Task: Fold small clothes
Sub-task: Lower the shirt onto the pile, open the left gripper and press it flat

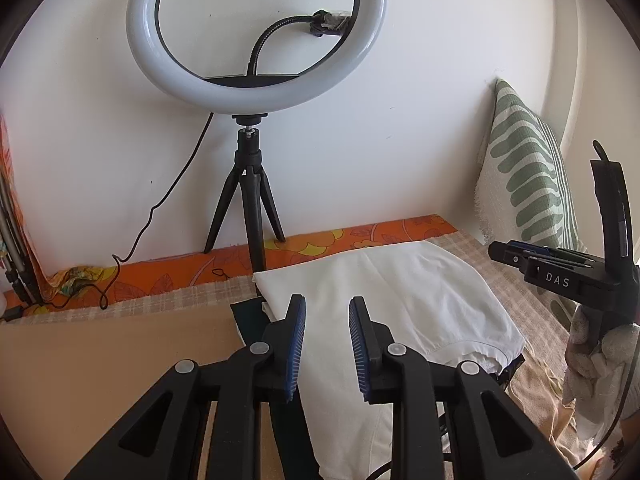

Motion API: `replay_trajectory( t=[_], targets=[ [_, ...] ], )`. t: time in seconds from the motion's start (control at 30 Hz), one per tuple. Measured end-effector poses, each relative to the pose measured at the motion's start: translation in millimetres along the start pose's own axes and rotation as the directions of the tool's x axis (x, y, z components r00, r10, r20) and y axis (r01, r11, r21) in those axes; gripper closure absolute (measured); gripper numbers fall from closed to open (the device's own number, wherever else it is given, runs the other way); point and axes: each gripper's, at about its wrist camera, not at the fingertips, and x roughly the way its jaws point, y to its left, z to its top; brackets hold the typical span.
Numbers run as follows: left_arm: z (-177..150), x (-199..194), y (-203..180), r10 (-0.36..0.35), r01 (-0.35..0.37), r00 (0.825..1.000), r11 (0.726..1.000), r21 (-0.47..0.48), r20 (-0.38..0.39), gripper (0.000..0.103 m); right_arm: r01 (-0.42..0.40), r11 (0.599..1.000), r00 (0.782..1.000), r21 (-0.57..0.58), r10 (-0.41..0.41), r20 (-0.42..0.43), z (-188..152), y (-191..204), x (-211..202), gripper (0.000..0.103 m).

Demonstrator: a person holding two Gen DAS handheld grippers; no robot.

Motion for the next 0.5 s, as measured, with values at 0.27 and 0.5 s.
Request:
replay_trajectory(
  t=[0.27, 0.5],
  targets=[
    [-3.0, -39.2, -13.8, -0.013, 0.012, 1.0, 0.999, 0.034, 0.02, 0.081, -0.013, 1.0, 0.999, 0.012, 0.012, 0.033, -1.8, 10.0, -36.4, 0.066],
    [-2.9, -86.4, -24.3, -0.035, 0.032, 0.998, 0.998, 0.047, 0.056, 0.081, -0.02, 1.0, 0.997, 0.012, 0.019, 0.075, -4.0, 23.7, -85.4, 0.066]
  ],
)
